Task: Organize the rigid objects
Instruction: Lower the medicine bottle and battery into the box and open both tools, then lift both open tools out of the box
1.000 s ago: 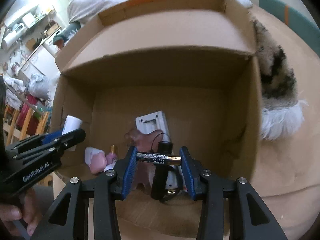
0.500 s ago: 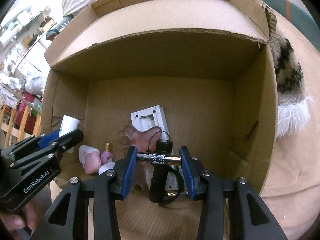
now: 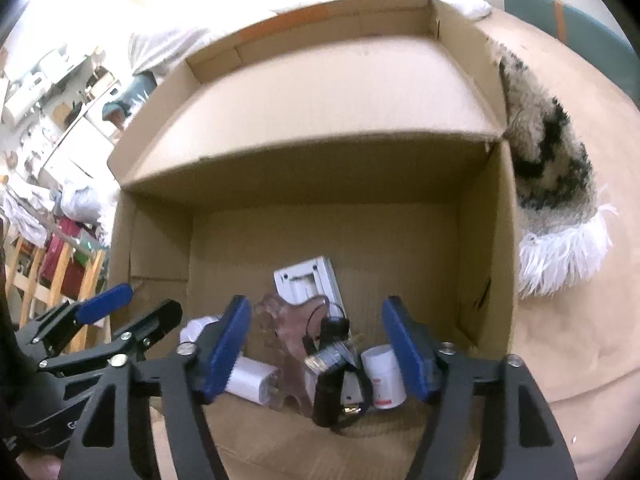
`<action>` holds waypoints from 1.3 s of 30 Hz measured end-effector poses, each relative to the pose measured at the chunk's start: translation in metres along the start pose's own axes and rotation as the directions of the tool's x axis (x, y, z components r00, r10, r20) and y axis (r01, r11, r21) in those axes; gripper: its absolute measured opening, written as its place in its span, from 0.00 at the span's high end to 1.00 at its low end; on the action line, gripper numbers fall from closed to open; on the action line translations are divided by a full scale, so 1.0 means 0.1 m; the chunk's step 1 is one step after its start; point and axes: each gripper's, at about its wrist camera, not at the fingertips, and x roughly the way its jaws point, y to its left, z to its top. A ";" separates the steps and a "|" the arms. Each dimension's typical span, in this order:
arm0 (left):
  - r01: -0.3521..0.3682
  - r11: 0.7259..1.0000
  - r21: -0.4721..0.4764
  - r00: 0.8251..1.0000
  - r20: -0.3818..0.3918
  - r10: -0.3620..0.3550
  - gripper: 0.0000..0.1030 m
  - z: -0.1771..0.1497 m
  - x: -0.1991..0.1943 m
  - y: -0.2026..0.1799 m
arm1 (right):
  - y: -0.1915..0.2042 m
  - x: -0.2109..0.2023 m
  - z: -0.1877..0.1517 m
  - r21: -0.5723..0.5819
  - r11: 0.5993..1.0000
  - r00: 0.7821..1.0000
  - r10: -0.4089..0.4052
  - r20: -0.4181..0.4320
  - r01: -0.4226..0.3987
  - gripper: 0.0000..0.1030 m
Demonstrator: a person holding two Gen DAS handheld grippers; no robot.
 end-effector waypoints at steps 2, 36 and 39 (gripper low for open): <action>0.007 1.000 -0.009 1.000 -0.015 -0.007 0.36 -0.01 0.01 0.03 | -0.01 -0.04 0.01 0.003 1.000 1.000 -0.001 0.021 0.001 0.15; 0.016 0.994 -0.104 0.998 0.056 -0.010 0.04 -0.56 -0.92 0.56 | 0.23 -1.04 -0.52 -0.016 0.999 0.987 -0.028 0.156 0.030 0.00; 0.036 0.994 -0.103 0.995 0.099 -0.026 0.03 -0.67 -1.05 0.57 | 0.26 -1.18 -0.63 -0.024 0.999 0.981 -0.028 0.192 0.033 0.00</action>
